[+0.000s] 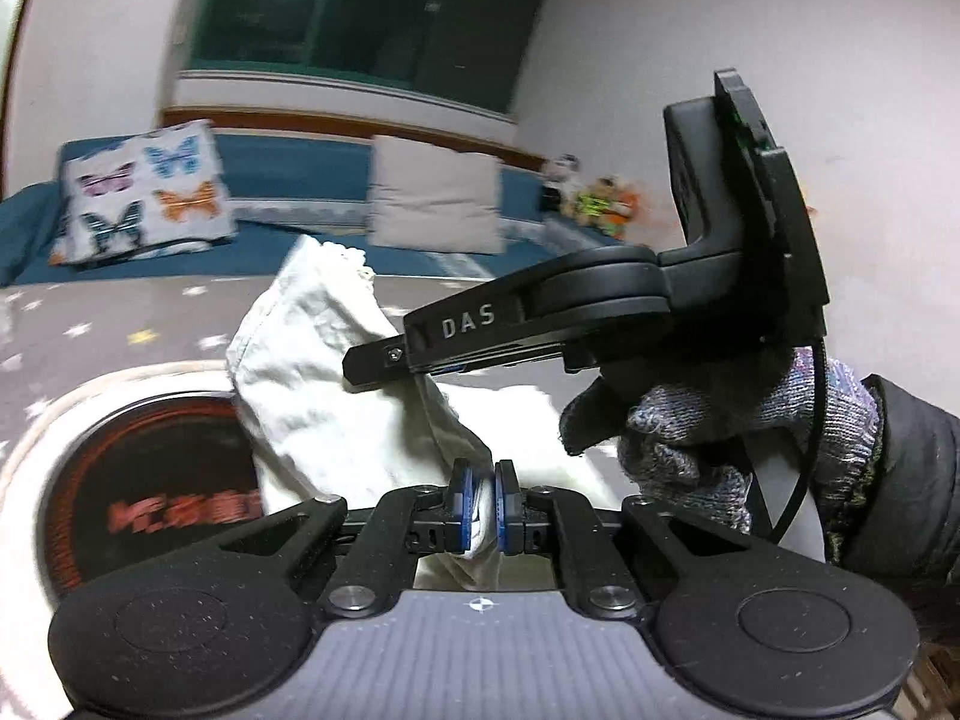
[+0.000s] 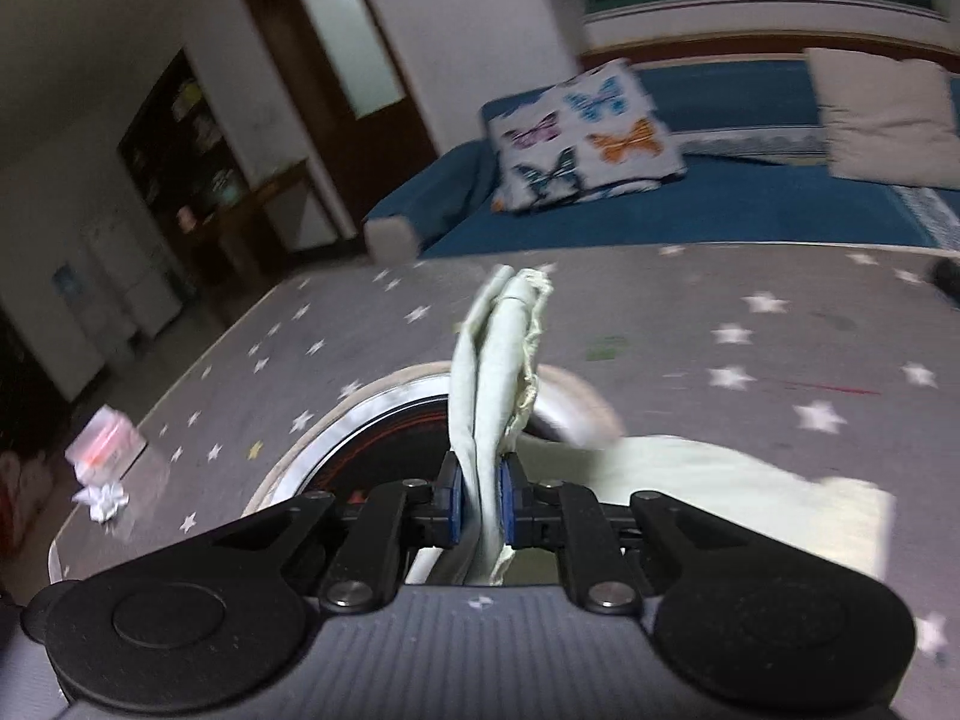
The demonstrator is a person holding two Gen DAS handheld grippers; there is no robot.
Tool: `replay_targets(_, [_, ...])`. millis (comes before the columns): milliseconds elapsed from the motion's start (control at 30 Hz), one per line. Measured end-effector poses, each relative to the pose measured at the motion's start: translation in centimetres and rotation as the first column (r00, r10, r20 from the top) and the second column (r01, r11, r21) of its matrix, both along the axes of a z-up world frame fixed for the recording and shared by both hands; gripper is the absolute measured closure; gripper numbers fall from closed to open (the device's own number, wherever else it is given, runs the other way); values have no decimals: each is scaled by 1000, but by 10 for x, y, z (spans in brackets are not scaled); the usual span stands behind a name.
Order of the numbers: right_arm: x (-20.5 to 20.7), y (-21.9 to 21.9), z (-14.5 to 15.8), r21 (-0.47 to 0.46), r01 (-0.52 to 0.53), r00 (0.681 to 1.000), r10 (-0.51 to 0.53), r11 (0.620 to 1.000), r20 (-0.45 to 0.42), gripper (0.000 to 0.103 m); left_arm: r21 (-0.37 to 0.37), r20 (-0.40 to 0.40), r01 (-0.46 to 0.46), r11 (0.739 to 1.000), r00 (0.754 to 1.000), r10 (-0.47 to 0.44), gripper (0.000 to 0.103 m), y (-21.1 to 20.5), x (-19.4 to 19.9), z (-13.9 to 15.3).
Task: Fold clothes
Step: 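Grasp the folded shirt edge with the left gripper while the right gripper grasps it too, then lift the shirt edge with both grippers and fold it over the shirt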
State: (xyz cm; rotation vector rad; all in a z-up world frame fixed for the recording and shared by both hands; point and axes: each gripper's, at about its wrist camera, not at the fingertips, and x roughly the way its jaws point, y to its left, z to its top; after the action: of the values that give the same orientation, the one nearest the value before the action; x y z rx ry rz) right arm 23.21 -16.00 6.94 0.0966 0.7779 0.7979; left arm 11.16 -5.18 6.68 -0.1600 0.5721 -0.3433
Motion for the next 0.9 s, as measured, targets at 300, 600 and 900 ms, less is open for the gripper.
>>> replay_targets(300, [8,-91,-31,28,158,984,-155,987,-87,92,34,-76,154,987,986,-152,98,-72,23,-20])
replay_targets(600, [15,-116,-49,71,184,977,-175,980,-122,92,49,-114,204,978,974,-198,99,-98,25,-32])
replay_targets(900, [3,-142,-52,27,265,962,-262,964,-74,84,82,-105,228,970,970,-219,97,-70,4,-32])
